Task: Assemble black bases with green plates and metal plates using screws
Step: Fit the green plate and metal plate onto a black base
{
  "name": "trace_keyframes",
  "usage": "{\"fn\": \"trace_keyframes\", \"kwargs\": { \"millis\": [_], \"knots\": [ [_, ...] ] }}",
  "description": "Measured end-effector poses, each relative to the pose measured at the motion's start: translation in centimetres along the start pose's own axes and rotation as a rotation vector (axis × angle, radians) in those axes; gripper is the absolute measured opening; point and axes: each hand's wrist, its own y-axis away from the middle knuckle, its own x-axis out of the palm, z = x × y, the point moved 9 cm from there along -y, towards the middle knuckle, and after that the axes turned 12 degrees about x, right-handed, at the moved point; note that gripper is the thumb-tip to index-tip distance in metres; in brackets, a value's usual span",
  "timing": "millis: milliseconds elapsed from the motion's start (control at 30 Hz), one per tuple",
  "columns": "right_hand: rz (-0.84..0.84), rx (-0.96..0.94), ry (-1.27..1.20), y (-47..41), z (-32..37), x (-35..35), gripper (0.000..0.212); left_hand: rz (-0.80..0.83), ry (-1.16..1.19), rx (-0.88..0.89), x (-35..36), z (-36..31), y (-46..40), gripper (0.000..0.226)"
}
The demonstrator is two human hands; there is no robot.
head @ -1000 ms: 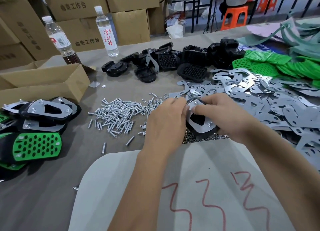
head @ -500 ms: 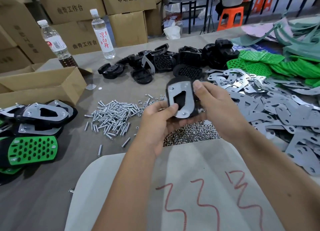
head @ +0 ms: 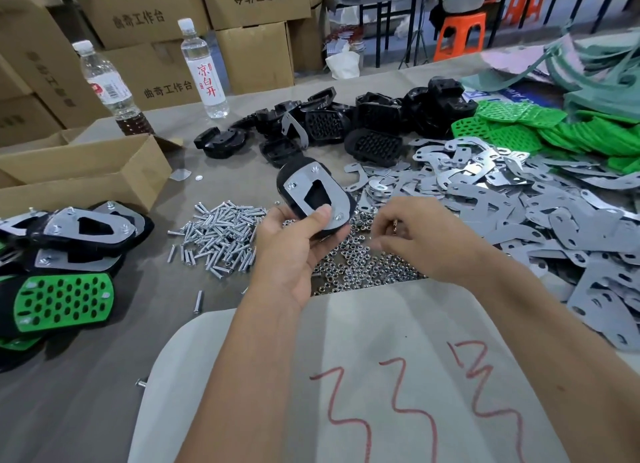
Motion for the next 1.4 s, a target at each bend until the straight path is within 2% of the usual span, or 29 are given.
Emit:
{"fn": "trace_keyframes", "kwargs": {
  "millis": [133, 233, 367, 567, 667, 800, 1000, 1100, 1233, 1400],
  "knots": [
    [-0.131, -0.02, -0.437, 0.2, 0.4, -2.2, 0.016, -0.006, -0.12, 0.025, 0.2, 0.3, 0.3, 0.027],
    [-0.101, -0.029, -0.558, 0.5, 0.8, -1.9, 0.013, -0.021, -0.169, 0.047, 0.1, 0.3, 0.4, 0.027],
    [-0.126, -0.043, -0.59, 0.6, 1.0, -2.0, 0.012, -0.015, -0.205, 0.077, 0.3, 0.0, 0.4, 0.027],
    [-0.117, -0.206, -0.617, 1.3, 3.0, -1.6, 0.014, 0.034, -0.216, 0.038, 0.9, 0.4, 0.6, 0.022],
    [-0.097, -0.191, -0.671, 1.1, 2.6, -1.2, 0.013, 0.023, -0.205, 0.014, 0.8, 0.6, 0.7, 0.026],
    [-0.16, -0.203, -0.566, 1.2, 2.9, -1.0, 0.014, 0.003, -0.169, 0.019, 0.7, 0.7, 0.8, 0.031],
    [-0.192, -0.095, -0.745, 0.9, 1.4, -1.0, 0.011, 0.072, -0.1, 0.067, 1.2, -0.6, 0.8, 0.019],
    [-0.209, -0.074, -0.722, 1.0, 1.3, -0.8, 0.012, 0.08, -0.047, 0.019, 1.1, -0.4, 0.9, 0.027],
    [-0.17, -0.145, -0.716, 1.0, 1.9, -1.1, 0.009, 0.058, 0.002, 0.0, 1.3, -0.2, 1.0, 0.04],
    [-0.121, -0.172, -0.691, 0.9, 2.3, -1.1, 0.014, 0.073, 0.027, -0.012, 1.4, 0.1, 1.0, 0.038]
  ]
}}
